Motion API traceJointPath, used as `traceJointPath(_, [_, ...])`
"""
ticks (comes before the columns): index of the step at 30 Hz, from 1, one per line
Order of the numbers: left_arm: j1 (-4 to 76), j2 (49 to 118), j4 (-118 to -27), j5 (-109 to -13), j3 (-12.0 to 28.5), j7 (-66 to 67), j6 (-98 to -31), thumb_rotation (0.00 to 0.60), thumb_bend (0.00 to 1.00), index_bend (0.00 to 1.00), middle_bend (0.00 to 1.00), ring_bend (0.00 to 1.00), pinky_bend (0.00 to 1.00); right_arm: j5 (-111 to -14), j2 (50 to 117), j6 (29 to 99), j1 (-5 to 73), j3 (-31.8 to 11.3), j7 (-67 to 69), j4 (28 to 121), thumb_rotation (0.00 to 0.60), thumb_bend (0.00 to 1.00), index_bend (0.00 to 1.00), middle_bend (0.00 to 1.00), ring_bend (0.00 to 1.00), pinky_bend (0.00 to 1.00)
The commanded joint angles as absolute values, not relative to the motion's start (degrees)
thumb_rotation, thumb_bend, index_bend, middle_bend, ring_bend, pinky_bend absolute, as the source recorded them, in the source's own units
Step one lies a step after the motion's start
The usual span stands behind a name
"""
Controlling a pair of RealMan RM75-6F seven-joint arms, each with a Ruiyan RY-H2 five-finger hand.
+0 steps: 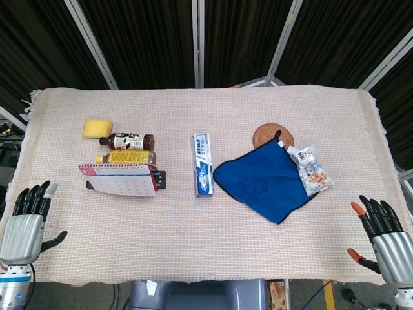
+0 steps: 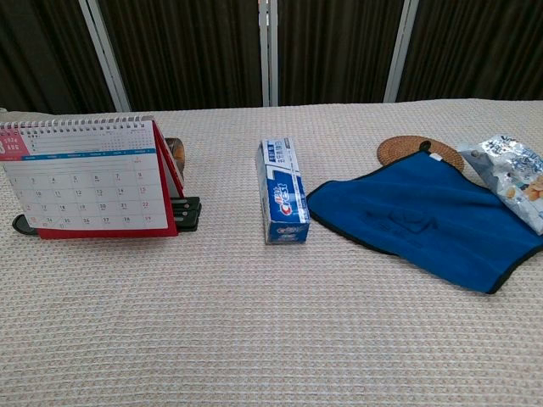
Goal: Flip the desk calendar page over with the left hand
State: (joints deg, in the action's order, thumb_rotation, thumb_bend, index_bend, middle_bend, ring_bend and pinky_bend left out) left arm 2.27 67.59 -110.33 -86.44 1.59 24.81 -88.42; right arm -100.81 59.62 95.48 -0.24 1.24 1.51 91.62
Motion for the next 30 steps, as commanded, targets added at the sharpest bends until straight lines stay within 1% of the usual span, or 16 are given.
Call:
traceJointPath(1, [2.5,67.61,-110.01,-85.53,1.89,24.73,-87.91,0.6,0.0,0.0,0.0,0.0,0.0,-100.57,59.57,95.34,-0.22,1.18,1.58,91.65,0.6,0.03,0.0,0.0,0.0,0.0])
traceJointPath(4, [2.69,67.63,-109.92,-84.75,2.21,24.89,-87.6,0.6,0.01,0.0,0.0,0.0,0.0,-100.55,59.48,95.37,-0.21,1.17,1.78,91.68,0.6,0.03,0.0,0.0,0.0,0.0])
traceJointPath(6, [2.86,67.7,-109.83,-84.28,2.46,25.03,-87.42,0.6,0.11,0.0,0.01,0.02,0.02,-100.63,59.45,95.43,-0.26,1.24,1.9,91.56,0.6,0.03,0.0,0.0,0.0,0.0])
traceJointPath(7, [2.93,67.75,-109.76,-84.09,2.58,25.11,-87.36,0.6,0.22,0.0,0.09,0.09,0.09,-100.63,59.43,95.41,-0.29,1.29,1.94,91.53,0.6,0.03,0.0,0.0,0.0,0.0])
traceJointPath(8, [3.07,68.02,-109.53,-83.63,2.94,25.25,-87.37,0.6,0.34,0.0,0.21,0.21,0.2,-100.63,59.4,95.46,-0.31,1.3,2.07,91.53,0.6,0.03,0.0,0.0,0.0,0.0])
traceJointPath(9, [3.14,68.27,-109.3,-83.18,3.25,25.38,-87.42,0.6,0.42,0.0,0.31,0.31,0.28,-100.7,59.37,95.55,-0.32,1.3,2.18,91.56,0.6,0.03,0.0,0.0,0.0,0.0])
traceJointPath(10, [3.25,68.6,-109.08,-82.57,3.54,25.47,-87.32,0.6,0.52,0.0,0.45,0.42,0.38,-100.81,59.33,95.66,-0.33,1.31,2.28,91.6,0.6,0.03,0.0,0.0,0.0,0.0])
traceJointPath(11, [3.41,68.91,-108.96,-81.77,3.73,25.37,-86.9,0.6,0.61,0.0,0.53,0.5,0.44,-100.92,59.27,95.82,-0.37,1.32,2.35,91.64,0.6,0.03,0.0,0.0,0.0,0.0])
traceJointPath(14, [4.42,69.53,-108.62,-78.04,4.27,24.42,-83.87,0.6,0.77,0.0,0.65,0.6,0.51,-100.92,59.14,95.93,-0.42,1.32,2.59,91.74,0.6,0.03,0.0,0.0,0.0,0.0])
traceJointPath(16, [5.47,69.72,-108.21,-75.65,4.48,24.16,-81.17,0.6,0.84,0.0,0.68,0.63,0.53,-100.75,59.05,95.82,-0.39,1.3,2.78,91.82,0.6,0.03,0.0,0.0,0.0,0.0])
traceJointPath(19, [7.64,69.26,-108.08,-71.1,4.66,24.39,-75.65,0.6,0.9,0.0,0.69,0.64,0.53,-100.76,58.99,95.71,-0.34,1.31,2.77,91.86,0.6,0.03,0.0,0.0,0.0,0.0])
traceJointPath(22, [9.82,68.67,-108.02,-67.18,5.31,25.34,-71.47,0.6,0.93,0.0,0.69,0.64,0.53,-100.74,58.93,95.77,-0.36,1.28,2.83,91.97,0.6,0.03,0.0,0.0,0.0,0.0])
traceJointPath(30, [15.03,69.91,-106.32,-58.13,6.15,30.6,-64.72,0.6,0.94,0.0,0.69,0.64,0.53,-100.67,58.64,95.89,-0.39,1.22,3.22,92.13,0.6,0.03,0.0,0.0,0.0,0.0])
